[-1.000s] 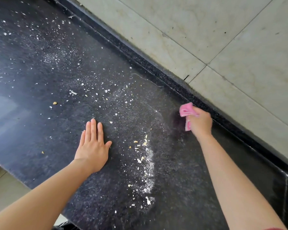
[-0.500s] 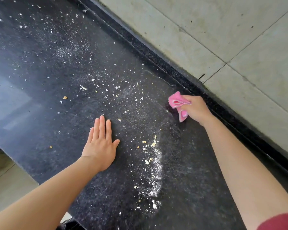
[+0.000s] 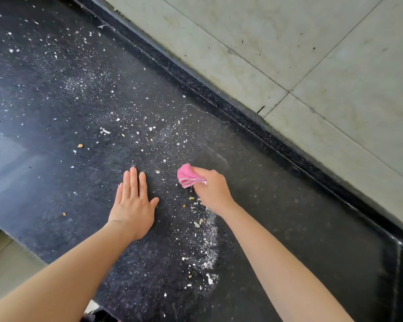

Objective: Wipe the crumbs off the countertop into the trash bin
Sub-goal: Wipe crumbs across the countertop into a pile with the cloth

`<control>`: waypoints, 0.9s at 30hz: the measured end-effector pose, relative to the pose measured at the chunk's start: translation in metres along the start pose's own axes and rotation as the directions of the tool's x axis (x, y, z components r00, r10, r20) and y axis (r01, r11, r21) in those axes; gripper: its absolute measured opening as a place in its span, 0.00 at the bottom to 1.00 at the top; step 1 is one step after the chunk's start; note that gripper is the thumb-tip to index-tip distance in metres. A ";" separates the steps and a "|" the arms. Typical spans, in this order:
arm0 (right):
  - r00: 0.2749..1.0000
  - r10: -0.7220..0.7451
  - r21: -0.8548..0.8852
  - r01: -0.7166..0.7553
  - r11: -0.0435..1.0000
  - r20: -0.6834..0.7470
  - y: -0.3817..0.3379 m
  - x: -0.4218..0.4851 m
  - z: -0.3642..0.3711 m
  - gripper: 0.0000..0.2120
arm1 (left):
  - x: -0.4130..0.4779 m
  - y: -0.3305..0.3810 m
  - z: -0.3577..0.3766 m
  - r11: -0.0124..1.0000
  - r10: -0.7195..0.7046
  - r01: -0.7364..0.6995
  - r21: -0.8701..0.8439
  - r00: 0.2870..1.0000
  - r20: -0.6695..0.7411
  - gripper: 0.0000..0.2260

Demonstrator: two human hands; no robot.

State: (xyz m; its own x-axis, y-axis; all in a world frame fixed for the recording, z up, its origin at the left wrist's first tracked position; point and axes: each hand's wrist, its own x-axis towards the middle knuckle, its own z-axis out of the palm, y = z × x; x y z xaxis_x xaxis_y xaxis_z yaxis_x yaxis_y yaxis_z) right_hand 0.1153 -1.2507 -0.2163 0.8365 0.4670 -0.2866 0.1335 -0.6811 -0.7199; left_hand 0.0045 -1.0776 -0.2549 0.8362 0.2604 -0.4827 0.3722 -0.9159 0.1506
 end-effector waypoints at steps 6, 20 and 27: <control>0.850 0.380 -0.018 -0.414 0.910 -0.364 0.050 -0.007 -0.091 0.18 | 0.002 -0.003 0.003 1.000 0.020 -0.021 -0.017 1.000 -0.017 0.30; 0.818 0.369 0.066 -0.380 0.923 -0.441 -0.051 -0.033 0.075 0.27 | 0.007 -0.032 -0.012 0.962 0.270 -0.272 0.001 0.956 0.111 0.32; 0.637 0.558 0.295 -0.478 0.827 -0.532 -0.048 -0.079 0.034 0.16 | 0.006 -0.079 -0.030 0.874 0.479 -0.482 0.058 0.875 0.064 0.30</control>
State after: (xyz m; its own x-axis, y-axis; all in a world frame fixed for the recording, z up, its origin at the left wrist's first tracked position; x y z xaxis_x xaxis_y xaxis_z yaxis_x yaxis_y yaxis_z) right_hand 0.0249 -1.2353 -0.1803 0.8900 -0.3825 -0.2482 -0.4465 -0.6203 -0.6449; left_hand -0.0074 -0.9944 -0.2437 0.8847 -0.2302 -0.4054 -0.1017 -0.9439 0.3141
